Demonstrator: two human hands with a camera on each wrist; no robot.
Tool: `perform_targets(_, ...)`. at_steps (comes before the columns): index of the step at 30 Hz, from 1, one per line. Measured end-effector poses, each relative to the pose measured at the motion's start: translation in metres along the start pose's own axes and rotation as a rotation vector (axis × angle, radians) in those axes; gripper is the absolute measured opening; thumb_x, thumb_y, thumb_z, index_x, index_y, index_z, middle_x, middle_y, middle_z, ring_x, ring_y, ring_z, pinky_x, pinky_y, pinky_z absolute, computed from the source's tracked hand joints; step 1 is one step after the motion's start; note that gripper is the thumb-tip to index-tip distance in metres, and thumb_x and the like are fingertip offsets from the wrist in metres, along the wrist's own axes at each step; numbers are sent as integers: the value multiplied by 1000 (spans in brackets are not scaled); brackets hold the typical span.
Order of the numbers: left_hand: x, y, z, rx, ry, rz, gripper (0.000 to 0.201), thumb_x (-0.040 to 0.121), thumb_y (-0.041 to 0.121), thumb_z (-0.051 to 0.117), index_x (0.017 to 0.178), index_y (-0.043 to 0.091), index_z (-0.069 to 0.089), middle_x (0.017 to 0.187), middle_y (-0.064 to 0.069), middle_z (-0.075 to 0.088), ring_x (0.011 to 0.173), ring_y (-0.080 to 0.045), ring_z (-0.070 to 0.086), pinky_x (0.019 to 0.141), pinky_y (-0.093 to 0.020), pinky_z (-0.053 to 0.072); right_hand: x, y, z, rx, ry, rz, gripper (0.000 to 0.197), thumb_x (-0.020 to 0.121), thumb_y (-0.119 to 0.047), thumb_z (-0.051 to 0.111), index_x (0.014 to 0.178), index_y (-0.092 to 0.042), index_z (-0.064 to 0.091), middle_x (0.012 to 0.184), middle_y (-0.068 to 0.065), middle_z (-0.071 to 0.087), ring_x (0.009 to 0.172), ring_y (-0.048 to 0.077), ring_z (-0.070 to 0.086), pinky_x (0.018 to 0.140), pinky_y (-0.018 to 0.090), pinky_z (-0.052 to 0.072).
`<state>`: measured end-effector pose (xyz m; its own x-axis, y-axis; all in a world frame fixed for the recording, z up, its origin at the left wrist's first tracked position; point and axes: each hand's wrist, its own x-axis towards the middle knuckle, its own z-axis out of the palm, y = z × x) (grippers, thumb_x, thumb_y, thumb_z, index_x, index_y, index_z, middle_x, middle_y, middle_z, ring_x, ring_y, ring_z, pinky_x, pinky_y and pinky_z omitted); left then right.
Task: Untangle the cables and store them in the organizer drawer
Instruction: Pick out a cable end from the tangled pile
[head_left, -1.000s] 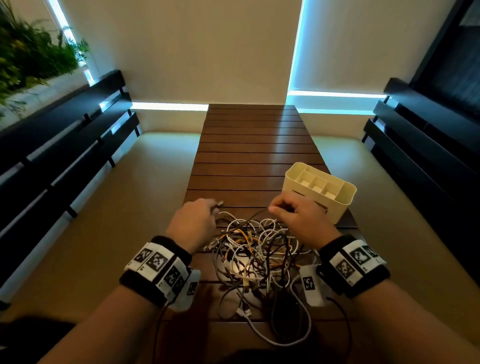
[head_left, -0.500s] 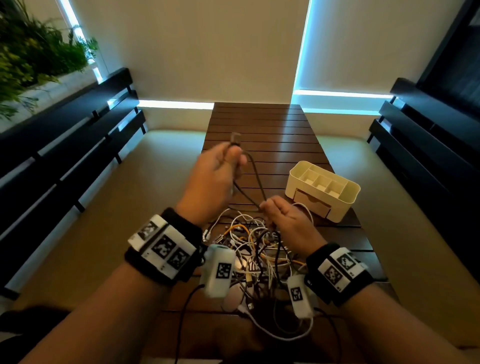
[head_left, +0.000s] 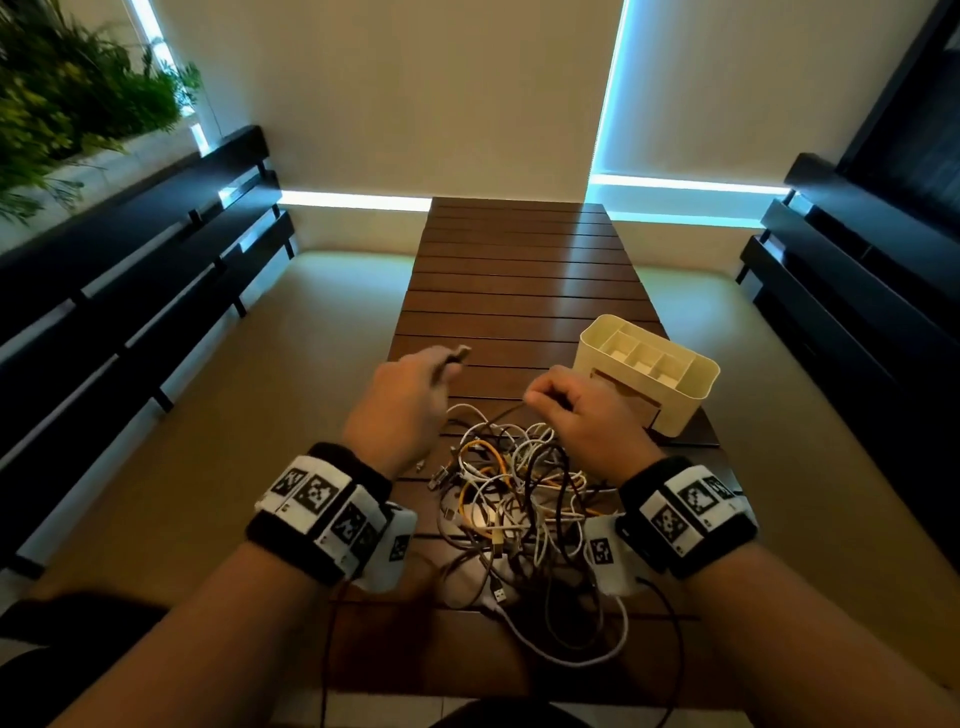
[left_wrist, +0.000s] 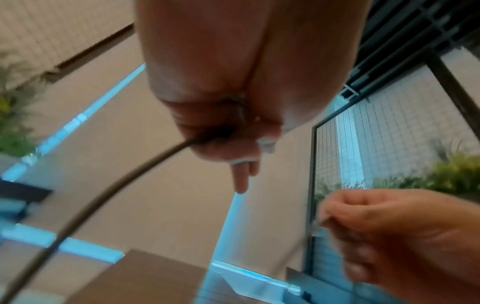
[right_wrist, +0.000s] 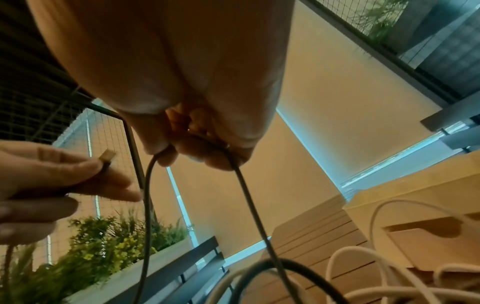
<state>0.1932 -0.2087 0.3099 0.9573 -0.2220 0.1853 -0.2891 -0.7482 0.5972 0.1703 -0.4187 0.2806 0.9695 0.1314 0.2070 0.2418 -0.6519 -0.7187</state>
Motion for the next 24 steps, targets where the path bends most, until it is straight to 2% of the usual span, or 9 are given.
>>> perform_targets(2, -2, 11, 14, -194, -75, 95, 21, 104, 23, 47, 109, 23, 68, 96, 7, 68, 84, -13, 60, 71, -32, 47, 2, -11, 2, 40, 25, -59, 8, 99, -20, 56, 94, -25, 61, 82, -9, 59, 73, -7, 52, 64, 5, 40)
perform_targets(4, -6, 18, 26, -320, -147, 93, 24, 104, 22, 47, 91, 24, 66, 78, 9, 67, 71, -15, 62, 66, -38, 49, 5, -19, 2, 77, 64, -103, 8, 98, -18, 57, 93, -22, 62, 83, -11, 59, 75, -6, 53, 65, 6, 41)
perform_targets(7, -4, 20, 26, -417, -126, 103, 31, 104, 21, 45, 76, 24, 58, 63, 9, 54, 53, -8, 47, 56, -33, 40, 6, -21, -2, 119, 92, -119, 11, 98, -20, 57, 91, -23, 65, 79, -10, 61, 72, 0, 54, 63, 9, 41)
perform_targets(10, 1, 25, 15, -510, -71, 189, 32, 102, 31, 44, 73, 28, 57, 60, 11, 49, 52, -8, 41, 53, -32, 36, 0, -18, 2, 247, 70, -57, 18, 102, -26, 49, 88, -27, 61, 70, -7, 57, 60, 1, 49, 56, 15, 40)
perform_targets(15, 9, 45, -19, -1058, -21, 18, 31, 107, 20, 36, 81, 12, 52, 50, 10, 37, 38, -5, 28, 37, -20, 23, -12, 9, 28, 258, -70, 97, 31, 105, -36, 35, 94, -23, 61, 76, -2, 57, 66, 2, 55, 70, 38, 47)
perform_targets(17, 12, 37, -24, -998, -84, -10, 31, 107, 19, 35, 82, 11, 52, 55, 3, 35, 38, -8, 27, 37, -20, 25, -12, 19, 29, 291, -49, 154, 29, 105, -34, 38, 92, -23, 61, 75, 2, 54, 66, 11, 53, 68, 40, 44)
perform_targets(20, 18, 11, -13, -507, -222, -134, 31, 107, 21, 38, 85, 11, 57, 65, -4, 54, 39, -6, 40, 39, -19, 34, -5, 21, 19, 335, 54, 176, 22, 103, -29, 46, 87, -24, 60, 73, 1, 53, 66, 17, 51, 66, 42, 45)
perform_targets(22, 21, -7, -5, -111, -248, -158, 30, 106, 24, 41, 89, 14, 63, 82, -5, 69, 57, -6, 56, 53, -25, 43, 3, 20, 9, 251, 122, 152, 19, 102, -29, 50, 89, -23, 61, 76, -3, 57, 69, 13, 53, 69, 35, 47)
perform_targets(24, 22, -18, -4, 86, -117, -136, 27, 105, 27, 42, 99, 16, 66, 94, -7, 69, 75, -18, 60, 65, -34, 45, 10, 17, 1, 174, 135, 95, 15, 101, -28, 53, 93, -21, 63, 82, -5, 60, 73, 5, 54, 68, 23, 45)
